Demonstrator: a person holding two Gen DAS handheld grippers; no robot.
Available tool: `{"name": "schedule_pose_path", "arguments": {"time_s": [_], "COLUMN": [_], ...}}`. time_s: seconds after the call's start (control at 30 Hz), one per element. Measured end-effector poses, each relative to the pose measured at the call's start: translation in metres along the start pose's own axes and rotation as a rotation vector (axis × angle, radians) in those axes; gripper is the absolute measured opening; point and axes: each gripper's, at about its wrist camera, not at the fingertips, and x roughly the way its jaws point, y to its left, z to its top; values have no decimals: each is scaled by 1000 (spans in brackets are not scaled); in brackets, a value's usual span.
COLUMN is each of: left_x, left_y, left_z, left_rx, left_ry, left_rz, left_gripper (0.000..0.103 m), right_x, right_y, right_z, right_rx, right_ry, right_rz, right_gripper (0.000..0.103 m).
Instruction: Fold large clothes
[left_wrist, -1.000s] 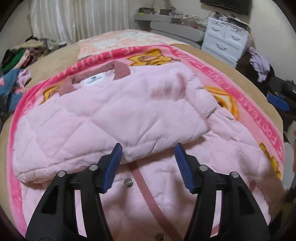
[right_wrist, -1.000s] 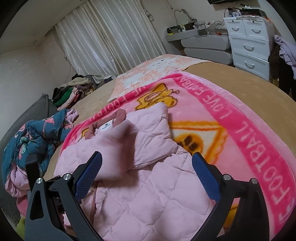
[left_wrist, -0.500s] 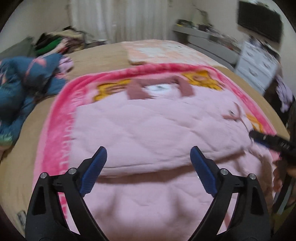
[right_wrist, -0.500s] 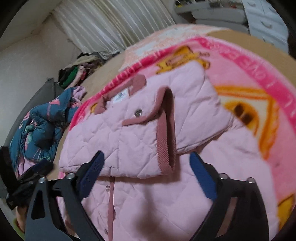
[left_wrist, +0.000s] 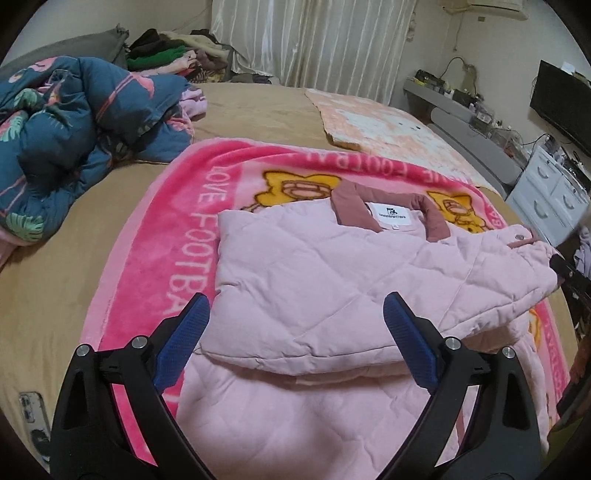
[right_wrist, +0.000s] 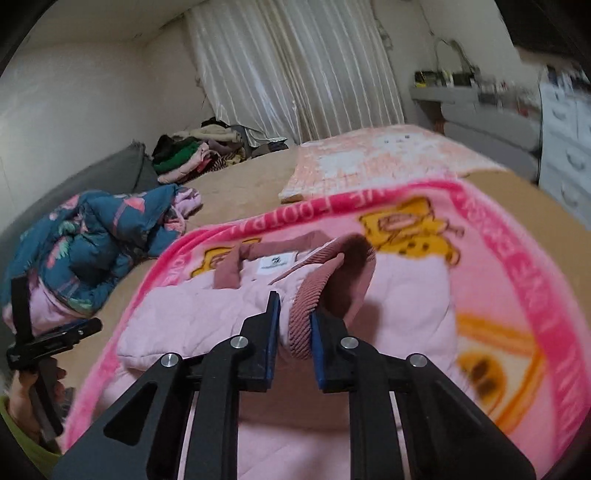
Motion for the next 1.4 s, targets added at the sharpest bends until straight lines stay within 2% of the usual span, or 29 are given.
{"name": "schedule_pose_path", "arguments": {"time_s": [0.23, 0.4, 0.53, 0.67, 0.7, 0.77, 0.83, 0.93, 1.03, 1.13, 1.2, 1.3, 1.4], "left_x": [28, 41, 50, 58, 61, 69, 81, 91, 93, 95, 96, 98, 98], "left_y": [-14, -20, -25, -32, -33, -34, -33, -32, -33, -31, -30, -31, -31], "left_z": [-2, -1, 3, 4, 3, -1, -9, -20, -26, -27, -26, -27, -27], "left_rx": [26, 38, 44, 63, 67, 75, 78, 92, 99, 92, 87, 93, 89], "left_ry": [41, 56, 65, 78, 86, 113, 156, 171, 166, 171, 176, 176, 175], "left_rz": [5, 8, 2, -7, -9, -8, 2, 15, 24, 17, 11, 14, 7], "left_gripper": [88, 88, 88, 88, 88, 88, 88, 90, 91, 91, 91, 91, 92], "right_x": [28, 27, 16, -2, -4, -9, -8, -2, 12, 29, 42, 73, 105], "right_y": [-38, -39, -36, -26, -23, -14, -6, 12, 32, 52, 63, 70, 60], "right_z": [-34, -55, -56, -44, -41, -35, -30, -25, -22, -21, -22, -29, -44], "right_rx": [77, 85, 84, 46, 31, -1, -22, -60, -102, -154, -190, -206, -168], "right_ry": [101, 141, 135, 77, 66, 49, 43, 49, 76, 111, 139, 215, 327], "right_rz": [-46, -68, -101, -142, -145, -138, -122, -94, -58, -38, -32, -23, -69], "right_gripper": [16, 18, 21, 23, 25, 36, 41, 48, 55, 65, 68, 70, 70]}}
